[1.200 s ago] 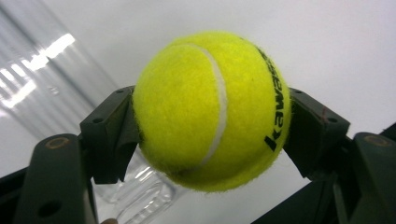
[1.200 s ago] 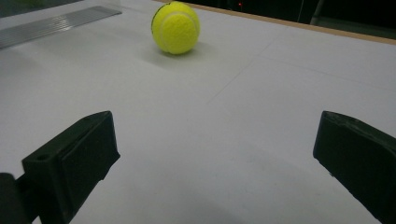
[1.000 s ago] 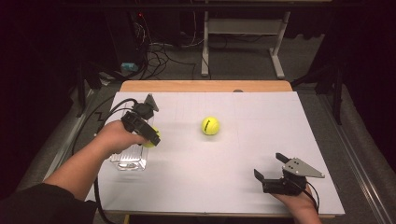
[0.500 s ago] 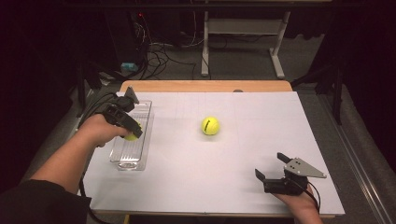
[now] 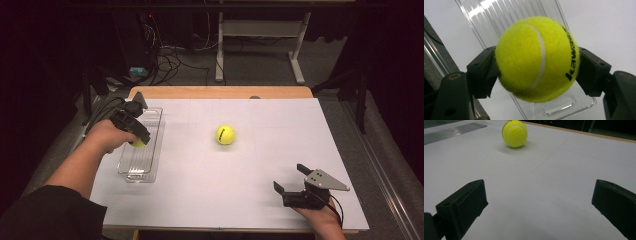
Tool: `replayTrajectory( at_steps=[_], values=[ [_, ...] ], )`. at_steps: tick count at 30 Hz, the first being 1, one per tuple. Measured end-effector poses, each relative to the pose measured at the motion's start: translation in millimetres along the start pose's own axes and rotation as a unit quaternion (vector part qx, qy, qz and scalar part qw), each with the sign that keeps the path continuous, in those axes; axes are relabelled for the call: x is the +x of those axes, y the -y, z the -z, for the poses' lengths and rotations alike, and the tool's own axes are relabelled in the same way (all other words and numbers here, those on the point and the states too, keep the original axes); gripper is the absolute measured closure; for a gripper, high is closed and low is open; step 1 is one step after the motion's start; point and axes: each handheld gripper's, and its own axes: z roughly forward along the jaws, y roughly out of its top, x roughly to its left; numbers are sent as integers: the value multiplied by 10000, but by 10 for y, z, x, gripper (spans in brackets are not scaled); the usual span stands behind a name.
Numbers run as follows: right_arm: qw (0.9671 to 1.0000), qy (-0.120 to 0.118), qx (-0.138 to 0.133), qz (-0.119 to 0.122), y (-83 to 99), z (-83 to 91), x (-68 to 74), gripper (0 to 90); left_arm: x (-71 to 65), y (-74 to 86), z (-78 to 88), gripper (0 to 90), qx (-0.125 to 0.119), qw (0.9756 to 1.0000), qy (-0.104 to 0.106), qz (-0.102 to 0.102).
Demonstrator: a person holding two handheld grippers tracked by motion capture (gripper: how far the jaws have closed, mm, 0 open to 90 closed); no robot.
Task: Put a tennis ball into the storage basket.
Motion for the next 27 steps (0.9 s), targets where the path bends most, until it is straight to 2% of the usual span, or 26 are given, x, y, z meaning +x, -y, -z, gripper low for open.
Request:
replayTrajectory(
  at_steps=[11,15,21,22,23,25,27],
  values=[
    [10000,-27,42,17,13,-19,14,0,31,-75,-293,264,188,9998,-8,55],
    [10000,-29,53,38,14,-20,16,0,37,-86,-310,264,209,9998,-38,44],
    [10000,-26,54,20,14,-22,17,0,61,-67,-249,260,89,9999,-40,107],
    [10000,-26,49,19,13,-21,17,0,66,-60,-231,230,26,9999,-5,133],
    [10000,-24,47,32,14,-20,15,0,69,-57,-206,136,-2,9999,42,128],
    [10000,-22,43,22,14,-20,16,0,64,-43,-150,34,-94,9999,75,100],
    [10000,-23,51,2,13,-22,19,0,49,-34,-110,4,-116,9998,124,46]
  ],
)
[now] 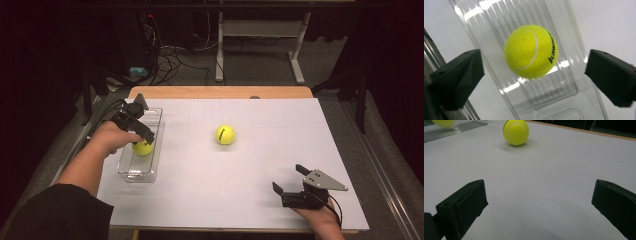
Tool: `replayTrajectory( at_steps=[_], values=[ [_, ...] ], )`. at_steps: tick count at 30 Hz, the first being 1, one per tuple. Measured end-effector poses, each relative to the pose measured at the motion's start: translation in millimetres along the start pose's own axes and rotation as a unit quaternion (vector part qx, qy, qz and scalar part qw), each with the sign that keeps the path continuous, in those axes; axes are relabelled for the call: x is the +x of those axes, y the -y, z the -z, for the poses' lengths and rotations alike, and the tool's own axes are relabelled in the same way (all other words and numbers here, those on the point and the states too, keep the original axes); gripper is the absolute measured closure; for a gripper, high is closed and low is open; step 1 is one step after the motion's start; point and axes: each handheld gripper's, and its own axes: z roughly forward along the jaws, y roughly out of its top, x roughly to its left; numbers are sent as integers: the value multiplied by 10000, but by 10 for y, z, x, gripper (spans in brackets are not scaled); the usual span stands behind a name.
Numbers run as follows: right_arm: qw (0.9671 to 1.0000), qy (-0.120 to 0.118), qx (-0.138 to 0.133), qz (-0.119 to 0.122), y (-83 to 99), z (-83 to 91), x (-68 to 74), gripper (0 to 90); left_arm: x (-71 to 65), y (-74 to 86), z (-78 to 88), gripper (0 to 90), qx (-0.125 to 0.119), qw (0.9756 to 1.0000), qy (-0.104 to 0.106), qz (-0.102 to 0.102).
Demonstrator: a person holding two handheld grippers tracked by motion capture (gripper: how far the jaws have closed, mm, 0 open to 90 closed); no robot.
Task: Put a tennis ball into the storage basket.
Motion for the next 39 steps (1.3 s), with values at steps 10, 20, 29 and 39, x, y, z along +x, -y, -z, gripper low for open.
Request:
replayTrajectory(
  at_steps=[10,20,29,39],
  values=[
    [10000,6,5,18,-2,-1,1,0,-280,-2,22,5,-15,9994,6,-337],
    [10000,13,-13,18,-7,7,8,0,-740,-37,-92,5,-8,9961,80,-884],
    [10000,18,-25,39,-8,7,14,0,-1107,-46,-217,6,-27,9921,267,-1229],
    [10000,8,-30,46,-9,4,21,0,-1456,6,-302,5,-85,9868,473,-1547]
  ],
)
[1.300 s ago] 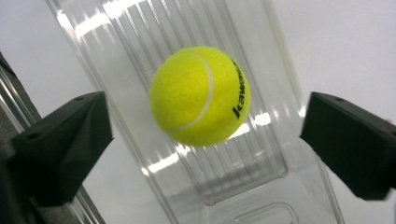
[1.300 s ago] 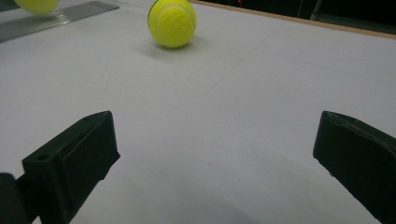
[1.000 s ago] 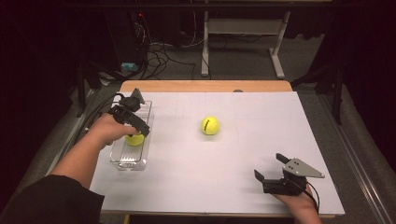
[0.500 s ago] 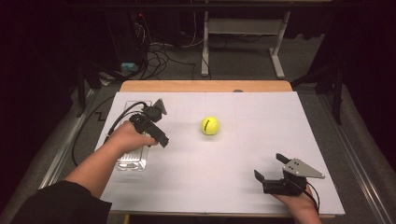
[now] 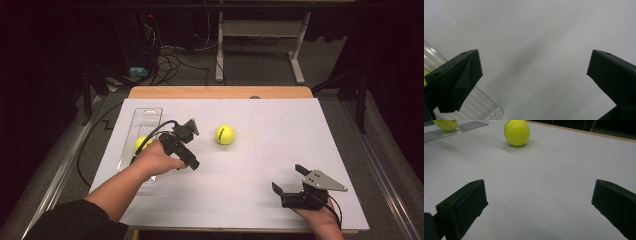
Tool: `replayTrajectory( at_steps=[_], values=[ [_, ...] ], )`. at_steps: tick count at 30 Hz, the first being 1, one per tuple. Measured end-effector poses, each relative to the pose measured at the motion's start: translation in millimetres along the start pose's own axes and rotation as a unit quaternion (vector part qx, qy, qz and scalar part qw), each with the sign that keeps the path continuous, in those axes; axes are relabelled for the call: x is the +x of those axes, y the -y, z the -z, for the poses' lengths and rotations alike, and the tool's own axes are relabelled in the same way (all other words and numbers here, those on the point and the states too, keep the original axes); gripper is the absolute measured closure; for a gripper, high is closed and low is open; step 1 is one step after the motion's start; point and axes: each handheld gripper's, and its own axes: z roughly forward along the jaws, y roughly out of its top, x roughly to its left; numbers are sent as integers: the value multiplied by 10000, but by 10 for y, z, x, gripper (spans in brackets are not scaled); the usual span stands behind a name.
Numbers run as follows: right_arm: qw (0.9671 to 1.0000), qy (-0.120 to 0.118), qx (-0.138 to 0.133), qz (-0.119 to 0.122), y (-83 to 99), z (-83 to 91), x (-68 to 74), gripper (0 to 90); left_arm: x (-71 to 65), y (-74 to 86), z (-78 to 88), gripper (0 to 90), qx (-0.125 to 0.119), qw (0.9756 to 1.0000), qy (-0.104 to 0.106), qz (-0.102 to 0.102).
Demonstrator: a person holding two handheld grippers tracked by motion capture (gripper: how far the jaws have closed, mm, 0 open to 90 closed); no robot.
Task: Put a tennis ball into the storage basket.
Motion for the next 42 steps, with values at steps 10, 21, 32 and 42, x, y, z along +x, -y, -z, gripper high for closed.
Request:
replayTrajectory(
  at_steps=[10,21,32,42],
  values=[
    [10000,29,-18,-34,-17,7,5,0,-101,14,-58,5,19,9999,88,-144],
    [10000,-35,-37,-15,-52,-51,70,0,-77,73,-111,4,79,9999,57,-73],
    [9998,-174,-60,21,-245,-279,162,0,-95,140,-100,5,63,10000,-2,-70],
    [9998,-147,25,154,-506,-739,266,0,-81,130,-120,5,82,9999,38,-100]
  ],
)
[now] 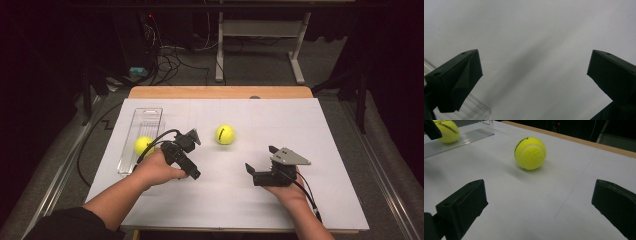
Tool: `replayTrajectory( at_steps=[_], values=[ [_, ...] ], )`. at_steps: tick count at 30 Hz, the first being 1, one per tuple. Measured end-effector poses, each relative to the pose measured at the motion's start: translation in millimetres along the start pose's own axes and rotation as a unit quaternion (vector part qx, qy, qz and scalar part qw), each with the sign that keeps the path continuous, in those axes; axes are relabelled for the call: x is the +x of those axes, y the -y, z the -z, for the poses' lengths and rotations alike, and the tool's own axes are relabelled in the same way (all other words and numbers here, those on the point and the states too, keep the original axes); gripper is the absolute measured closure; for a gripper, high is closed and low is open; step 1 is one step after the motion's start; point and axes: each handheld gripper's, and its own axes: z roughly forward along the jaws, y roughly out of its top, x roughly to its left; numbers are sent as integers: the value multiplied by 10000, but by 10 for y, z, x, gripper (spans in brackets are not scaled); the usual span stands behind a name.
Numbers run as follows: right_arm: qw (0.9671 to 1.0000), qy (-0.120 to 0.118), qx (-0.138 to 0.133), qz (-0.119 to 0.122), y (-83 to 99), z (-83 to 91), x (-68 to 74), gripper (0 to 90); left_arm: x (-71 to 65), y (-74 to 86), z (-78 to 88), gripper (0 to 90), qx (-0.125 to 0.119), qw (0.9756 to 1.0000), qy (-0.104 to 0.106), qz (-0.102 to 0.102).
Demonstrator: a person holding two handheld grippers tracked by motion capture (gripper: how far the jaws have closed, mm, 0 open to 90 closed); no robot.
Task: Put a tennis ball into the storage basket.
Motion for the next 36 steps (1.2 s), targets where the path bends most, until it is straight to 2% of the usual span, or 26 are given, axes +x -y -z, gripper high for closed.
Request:
replayTrajectory(
  at_steps=[4,14,22,33,36],
  values=[
    [9999,19,161,55,-98,-234,7,6,-3,1,-3,5,5,10000,-2,-19],
    [9991,-11,412,-14,-317,-756,12,33,-7,4,-8,5,-12,10000,45,-56],
    [9975,-46,710,-31,-423,-1144,42,55,-13,-4,-24,5,4,9999,94,-95],
    [9933,-66,1152,-84,-461,-1483,55,151,-8,-11,-41,5,1,9999,134,-97],
    [9912,-67,1316,-116,-445,-1529,57,241,0,-8,-42,5,0,9998,146,-101]
  ],
)
